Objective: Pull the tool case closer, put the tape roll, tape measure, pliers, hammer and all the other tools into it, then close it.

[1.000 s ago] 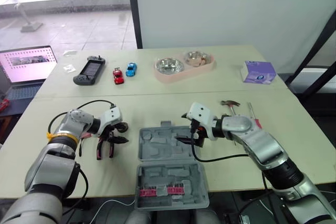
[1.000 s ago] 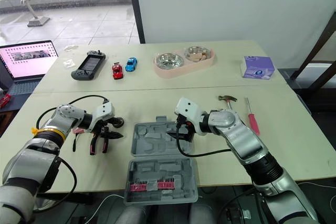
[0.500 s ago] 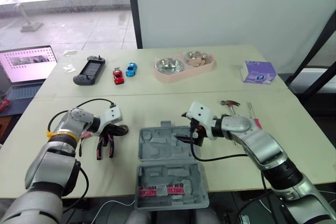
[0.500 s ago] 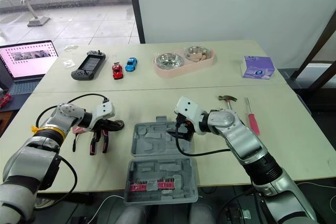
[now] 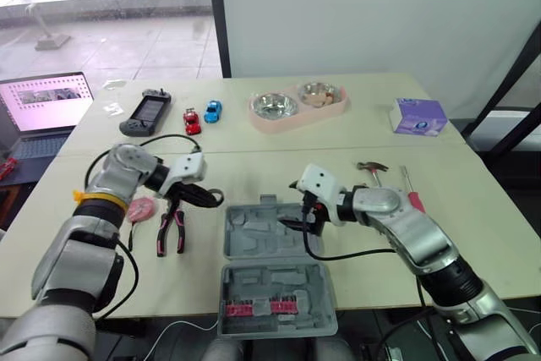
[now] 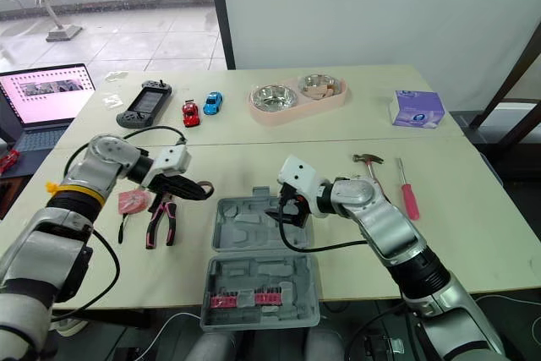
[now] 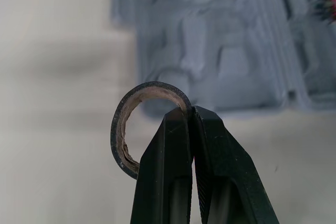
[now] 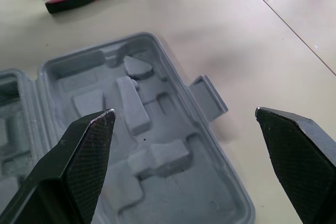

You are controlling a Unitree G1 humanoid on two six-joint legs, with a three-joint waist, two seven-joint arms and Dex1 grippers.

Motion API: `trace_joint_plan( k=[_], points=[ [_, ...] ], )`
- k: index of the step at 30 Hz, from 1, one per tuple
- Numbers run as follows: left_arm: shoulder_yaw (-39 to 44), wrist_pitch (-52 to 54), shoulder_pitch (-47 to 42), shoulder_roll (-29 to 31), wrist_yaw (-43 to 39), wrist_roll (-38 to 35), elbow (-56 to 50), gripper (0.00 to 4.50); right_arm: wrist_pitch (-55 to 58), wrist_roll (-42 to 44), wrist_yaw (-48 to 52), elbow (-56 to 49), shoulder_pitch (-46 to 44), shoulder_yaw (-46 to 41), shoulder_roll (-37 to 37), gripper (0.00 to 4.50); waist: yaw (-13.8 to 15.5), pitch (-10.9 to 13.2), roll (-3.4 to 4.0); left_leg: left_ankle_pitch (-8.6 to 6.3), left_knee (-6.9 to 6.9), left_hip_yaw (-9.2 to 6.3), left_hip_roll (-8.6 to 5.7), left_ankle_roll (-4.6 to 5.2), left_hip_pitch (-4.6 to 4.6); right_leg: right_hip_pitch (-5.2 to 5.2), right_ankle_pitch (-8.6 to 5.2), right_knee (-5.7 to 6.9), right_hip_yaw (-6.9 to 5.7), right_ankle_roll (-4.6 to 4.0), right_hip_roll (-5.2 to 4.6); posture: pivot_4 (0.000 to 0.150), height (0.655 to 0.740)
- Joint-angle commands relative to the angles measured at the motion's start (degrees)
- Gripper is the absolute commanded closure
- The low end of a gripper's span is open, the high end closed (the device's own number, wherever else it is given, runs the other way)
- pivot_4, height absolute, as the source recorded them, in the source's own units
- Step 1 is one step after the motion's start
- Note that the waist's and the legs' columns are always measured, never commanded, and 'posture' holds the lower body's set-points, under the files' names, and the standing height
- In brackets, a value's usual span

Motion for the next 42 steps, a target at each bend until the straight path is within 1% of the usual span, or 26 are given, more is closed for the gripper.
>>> trace_joint_plan(
  k=[1,7,15,20,27,34,37,38,39,40,41,42],
  points=[
    [-2.0,0.4,0.1,-0.5,-0.3,-1.2,-2.6,4.45,0.2,0.2,0.1,-2.9,0.1,-0.3,0.6,0.0,-0.1,0.0,0.0,0.0,0.01,0.0,0.0,0.0,0.0,-0.01,0.0,0.0,0.0,0.0,0.01,0.15,0.7233],
    [-3.3,-3.0,0.1,-2.5,-0.1,2.2,-0.1,4.45,0.5,0.1,0.1,-3.6,0.7,-0.7,0.1,0.0,-0.1,0.0,0.0,0.0,0.01,0.0,0.01,0.0,0.0,-0.03,0.0,0.03,0.0,0.0,0.02,0.15,0.7233],
    [-3.6,-7.8,-1.2,-6.1,3.8,6.6,6.4,4.45,1.4,0.5,-0.2,-4.4,1.0,-1.1,0.4,0.0,0.1,0.0,0.0,0.0,0.03,0.0,0.0,0.0,-0.03,-0.03,0.0,0.02,0.0,0.0,0.02,0.15,0.7233],
    [-3.7,-10.2,-2.0,-6.3,5.7,9.3,9.4,4.45,1.9,0.9,-0.1,-5.1,1.0,-1.5,0.2,0.0,-0.1,0.0,0.0,0.0,0.03,0.0,0.0,0.0,-0.03,-0.03,0.0,0.03,0.0,0.0,0.02,0.15,0.7233],
    [-3.4,-11.2,-2.4,-6.6,6.2,10.4,10.8,4.45,2.2,1.2,-0.3,-5.3,1.1,-1.9,0.2,0.0,-0.1,0.0,-0.01,0.0,0.04,0.0,0.0,0.0,-0.03,-0.04,0.0,0.05,0.0,0.0,0.03,0.15,0.7233],
    [-2.5,-10.8,-2.7,-7.4,6.3,9.8,10.4,4.45,2.2,1.1,-0.5,-5.0,1.0,-2.0,0.2,0.0,0.0,0.0,-0.01,0.0,0.05,0.0,0.0,0.0,-0.03,-0.04,0.0,0.06,0.0,0.0,0.02,0.15,0.7233],
    [-2.1,-10.7,-2.9,-7.4,6.6,9.6,10.2,3.42,2.1,1.0,-0.5,-4.9,1.0,-2.0,0.2,0.0,0.0,0.0,-0.01,0.0,0.05,0.0,0.0,0.01,-0.03,-0.04,0.0,0.06,0.0,0.0,0.02,0.15,0.7233],
    [-2.0,-10.8,-3.0,-7.4,6.8,9.6,10.0,2.94,2.1,1.0,-0.5,-4.9,1.0,-2.0,0.2,0.0,0.0,0.0,-0.01,0.0,0.05,0.0,0.0,0.0,-0.03,-0.04,0.0,0.06,0.0,0.0,0.02,0.15,0.7233],
    [-1.9,-10.9,-3.1,-7.4,6.9,9.5,9.9,2.56,2.1,1.0,-0.5,-4.8,1.0,-2.0,0.2,0.0,0.0,0.0,-0.01,0.0,0.05,0.0,0.0,0.0,-0.03,-0.04,0.0,0.06,0.0,0.0,0.02,0.15,0.7233],
    [-1.8,-10.5,-3.2,-7.3,6.6,9.3,9.5,2.01,2.1,1.0,-0.5,-4.8,1.0,-2.0,0.2,0.0,0.0,0.0,-0.01,0.0,0.05,0.0,0.0,0.0,-0.03,-0.04,0.0,0.06,0.0,0.0,0.02,0.15,0.7233],
    [-1.6,-9.9,-3.4,-7.2,6.0,8.9,8.9,1.57,2.1,1.1,-0.5,-4.8,0.9,-2.0,0.3,0.0,0.0,0.0,-0.01,0.0,0.05,0.0,0.0,0.0,-0.03,-0.04,0.0,0.06,0.0,0.0,0.02,0.15,0.7233],
    [-1.4,-9.4,-3.6,-7.2,5.6,8.6,8.5,1.57,2.1,1.1,-0.5,-4.8,0.9,-2.0,0.3,0.0,0.0,0.0,-0.01,0.0,0.05,0.0,0.0,0.0,-0.03,-0.04,0.0,0.06,0.0,0.0,0.02,0.15,0.7233]
  ],
)
